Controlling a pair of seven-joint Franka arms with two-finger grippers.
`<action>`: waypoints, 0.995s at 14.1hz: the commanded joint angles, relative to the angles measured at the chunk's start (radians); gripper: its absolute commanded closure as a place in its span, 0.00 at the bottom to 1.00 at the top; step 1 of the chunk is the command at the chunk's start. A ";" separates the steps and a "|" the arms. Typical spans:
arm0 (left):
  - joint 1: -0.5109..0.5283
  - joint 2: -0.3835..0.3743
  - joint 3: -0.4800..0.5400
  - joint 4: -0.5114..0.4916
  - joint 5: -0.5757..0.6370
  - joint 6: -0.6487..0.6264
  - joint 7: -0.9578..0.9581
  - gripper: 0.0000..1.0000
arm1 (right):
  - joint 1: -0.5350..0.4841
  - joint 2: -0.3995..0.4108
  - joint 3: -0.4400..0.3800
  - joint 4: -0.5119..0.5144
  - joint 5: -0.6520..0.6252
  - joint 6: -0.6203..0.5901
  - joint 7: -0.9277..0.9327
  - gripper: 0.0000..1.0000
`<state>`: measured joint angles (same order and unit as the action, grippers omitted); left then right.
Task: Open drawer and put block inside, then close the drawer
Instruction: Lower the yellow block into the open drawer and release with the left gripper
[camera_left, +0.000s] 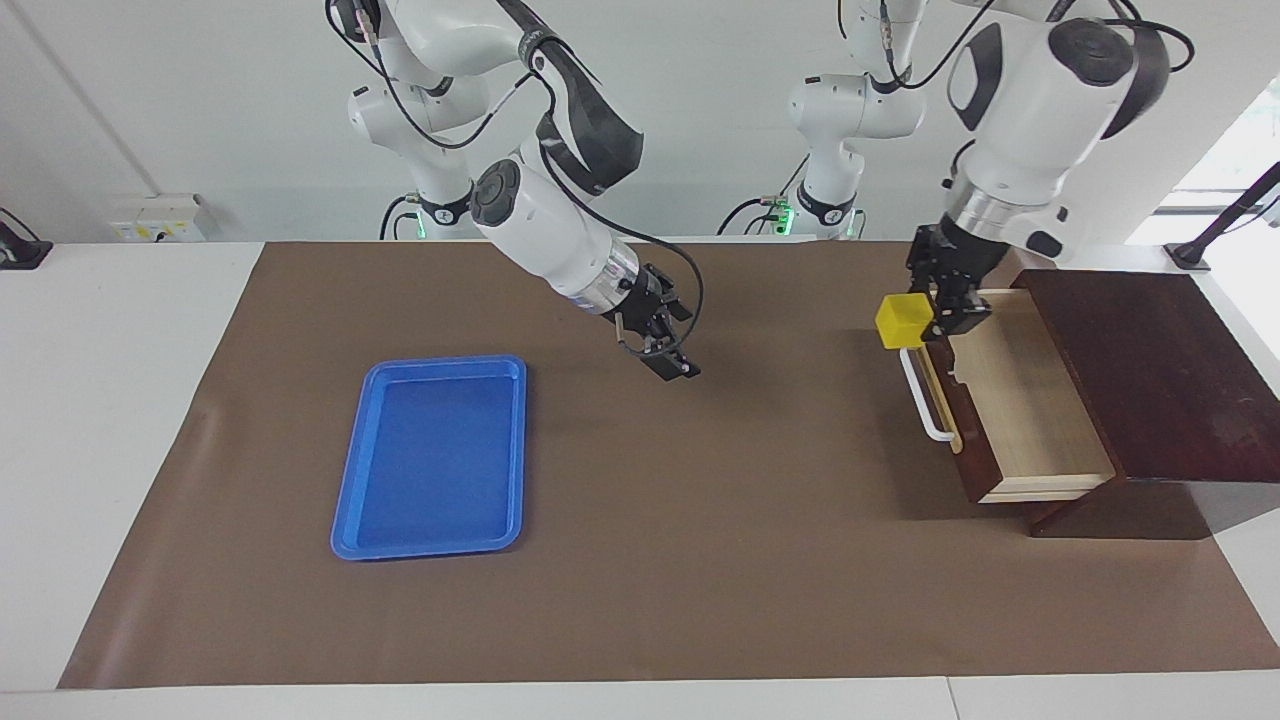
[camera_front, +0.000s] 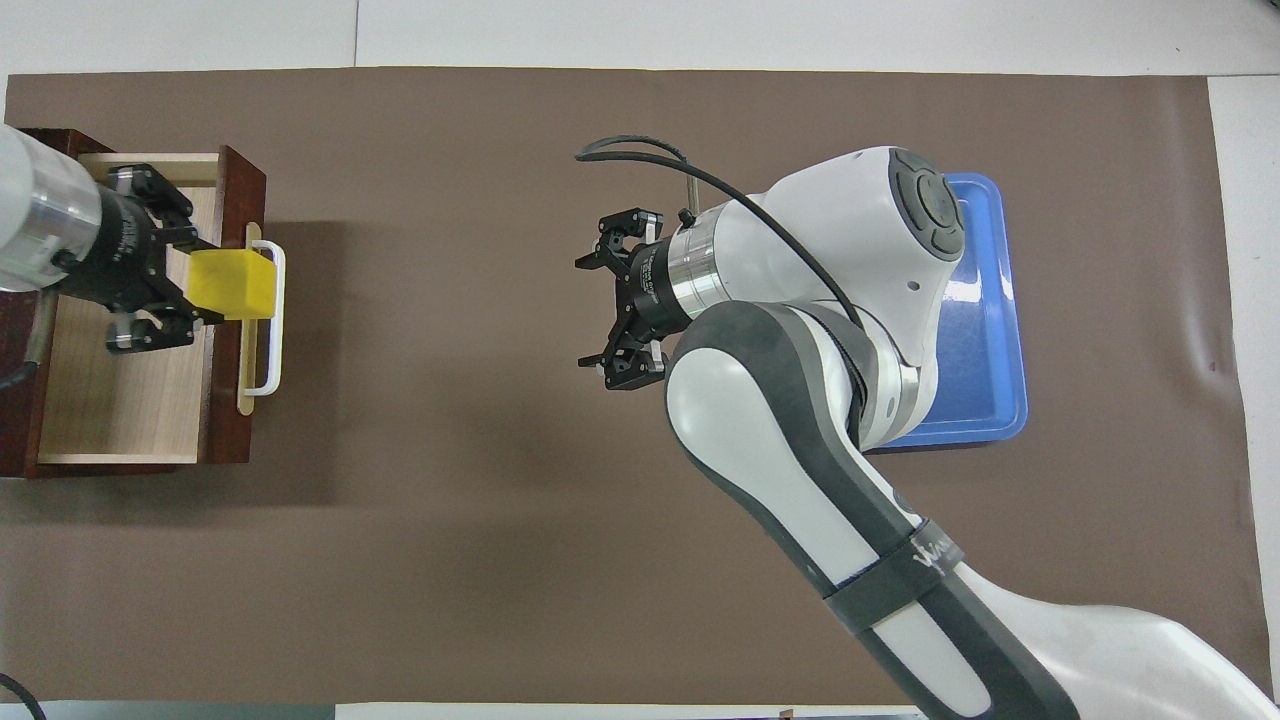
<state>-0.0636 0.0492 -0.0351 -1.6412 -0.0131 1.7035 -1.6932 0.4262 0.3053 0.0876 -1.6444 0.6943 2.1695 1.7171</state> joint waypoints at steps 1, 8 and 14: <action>0.106 -0.025 -0.016 -0.087 -0.005 0.079 0.088 1.00 | -0.014 0.001 0.007 0.012 0.019 -0.014 0.012 0.00; 0.185 -0.028 -0.012 -0.290 -0.001 0.269 0.187 1.00 | -0.118 -0.012 0.000 0.018 0.004 -0.088 -0.043 0.00; 0.191 -0.060 -0.011 -0.401 0.002 0.341 0.230 0.20 | -0.230 -0.017 0.001 0.089 -0.156 -0.259 -0.207 0.00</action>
<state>0.1121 0.0363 -0.0374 -1.9982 -0.0135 2.0242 -1.5015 0.2279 0.2904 0.0792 -1.5840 0.5849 1.9636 1.5794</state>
